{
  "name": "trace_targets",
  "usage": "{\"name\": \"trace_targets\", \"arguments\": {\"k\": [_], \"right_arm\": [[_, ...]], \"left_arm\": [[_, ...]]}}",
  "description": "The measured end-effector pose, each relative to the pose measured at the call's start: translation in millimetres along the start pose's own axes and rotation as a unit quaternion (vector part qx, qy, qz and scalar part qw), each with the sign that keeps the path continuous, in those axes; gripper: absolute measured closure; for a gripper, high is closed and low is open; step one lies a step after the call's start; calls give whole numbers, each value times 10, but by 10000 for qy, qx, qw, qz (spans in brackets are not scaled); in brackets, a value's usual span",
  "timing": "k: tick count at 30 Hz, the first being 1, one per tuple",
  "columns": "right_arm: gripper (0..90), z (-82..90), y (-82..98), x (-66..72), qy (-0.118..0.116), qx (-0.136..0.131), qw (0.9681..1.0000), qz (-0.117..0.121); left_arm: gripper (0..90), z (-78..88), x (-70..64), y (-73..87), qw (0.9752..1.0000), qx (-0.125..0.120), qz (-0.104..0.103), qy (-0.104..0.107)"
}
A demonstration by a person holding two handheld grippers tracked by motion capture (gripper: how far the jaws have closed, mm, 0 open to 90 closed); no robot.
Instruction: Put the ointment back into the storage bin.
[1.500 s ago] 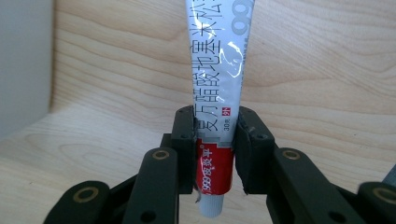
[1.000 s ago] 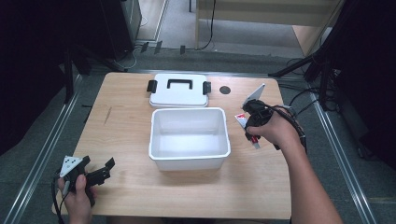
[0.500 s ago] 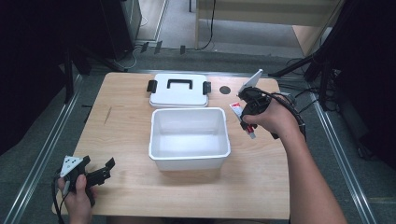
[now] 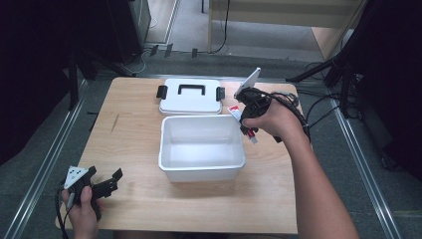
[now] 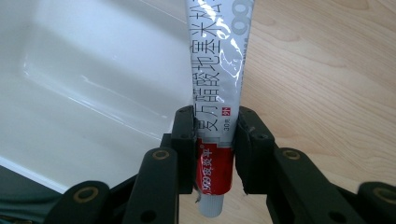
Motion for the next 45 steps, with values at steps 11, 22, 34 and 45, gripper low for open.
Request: {"name": "trace_targets", "arguments": {"k": [11,22,34,45], "right_arm": [[726,-33,-135,281,-59,39,9996,288],[725,-127,-196,452,-138,-16,9975,698],[724,-370,-151,525,-123,25,9916,1288],[724,-550,-108,534,-66,166,9896,1428]], "left_arm": [[1,-1,1,1,10000,16,-4,7],[1,-3,1,1,10000,24,-4,7],[1,-3,2,1,10000,24,-1,15],[1,-5,4,1,10000,33,-6,15]]}}
Point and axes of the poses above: each handheld gripper's, and its own axes: z roughly backward along the jaws, y roughly out of its underside, x roughly to its left, the point moved 6 cm from there along -z, roughly forward along the jaws, and after that the axes turned 4 degrees about y, right-handed, at the moved point
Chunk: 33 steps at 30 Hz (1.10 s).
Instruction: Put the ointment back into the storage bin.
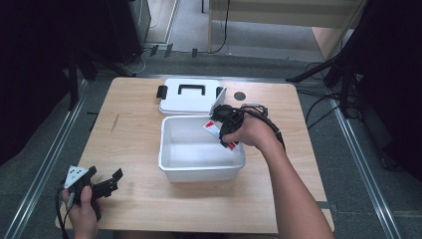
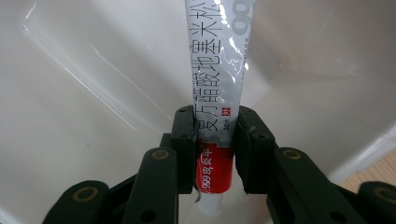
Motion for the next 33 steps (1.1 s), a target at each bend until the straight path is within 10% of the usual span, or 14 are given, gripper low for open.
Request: {"name": "trace_targets", "arguments": {"k": [33], "right_arm": [[720,-558,-71,159,475,184,9966,641]], "left_arm": [[1,0,-4,2,10000,22,2,12]]}}
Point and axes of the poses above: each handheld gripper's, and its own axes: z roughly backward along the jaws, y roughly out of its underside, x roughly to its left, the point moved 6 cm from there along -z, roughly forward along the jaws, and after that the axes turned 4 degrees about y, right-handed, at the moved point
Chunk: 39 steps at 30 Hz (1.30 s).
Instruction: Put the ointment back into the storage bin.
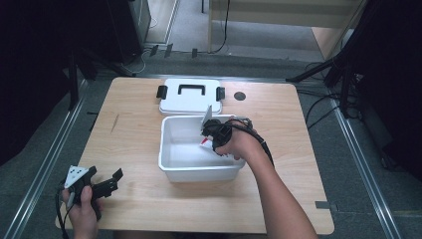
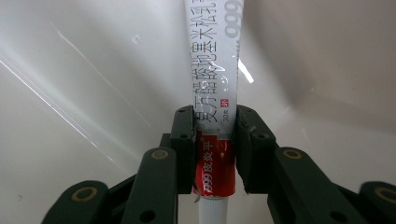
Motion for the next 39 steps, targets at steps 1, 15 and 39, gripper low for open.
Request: {"name": "trace_targets", "arguments": {"k": [1,15,39], "right_arm": [[720,-1,-1,0,8,3,10000,3],[697,11,-8,0,62,-103,9999,91],[51,571,89,-47,-173,-821,9965,-55]], "left_arm": [[1,0,0,0,10000,1,-1,1],[1,0,1,0,10000,5,4,5],[1,-1,0,0,10000,5,4,5]]}}
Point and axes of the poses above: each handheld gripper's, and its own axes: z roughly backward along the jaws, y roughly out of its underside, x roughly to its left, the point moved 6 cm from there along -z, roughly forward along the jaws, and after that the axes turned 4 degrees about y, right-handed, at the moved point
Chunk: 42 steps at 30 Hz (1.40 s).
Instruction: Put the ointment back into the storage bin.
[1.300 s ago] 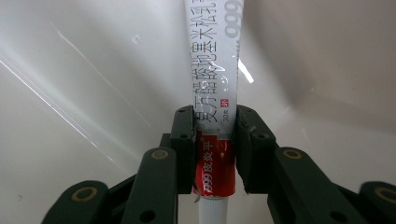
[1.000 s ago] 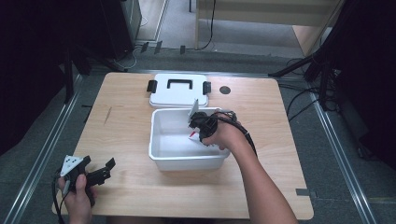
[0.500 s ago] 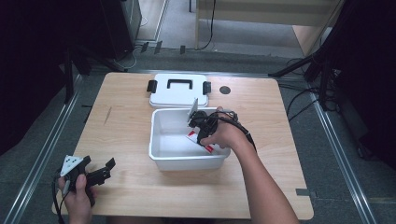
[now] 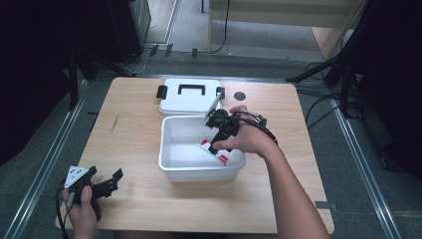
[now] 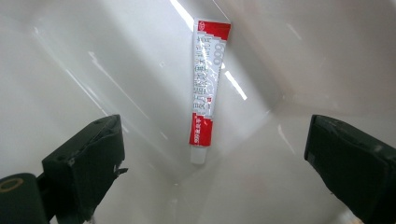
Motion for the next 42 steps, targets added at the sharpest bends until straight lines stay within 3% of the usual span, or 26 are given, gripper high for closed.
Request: {"name": "trace_targets", "arguments": {"k": [12,24,33,42], "right_arm": [[58,389,187,-180,119,-391,9987,-307],[61,552,510,-430,354,-461,9964,-616],[63,469,832,-581,342,-450,9948,-851],[79,325,1197,-717,340,-463,9909,-1216]], "left_arm": [[1,-3,1,-2,10000,-16,7,-7],[1,-3,3,-2,10000,-16,13,-8],[1,0,3,0,10000,-4,9,-10],[1,2,3,0,10000,-2,4,-14]]}}
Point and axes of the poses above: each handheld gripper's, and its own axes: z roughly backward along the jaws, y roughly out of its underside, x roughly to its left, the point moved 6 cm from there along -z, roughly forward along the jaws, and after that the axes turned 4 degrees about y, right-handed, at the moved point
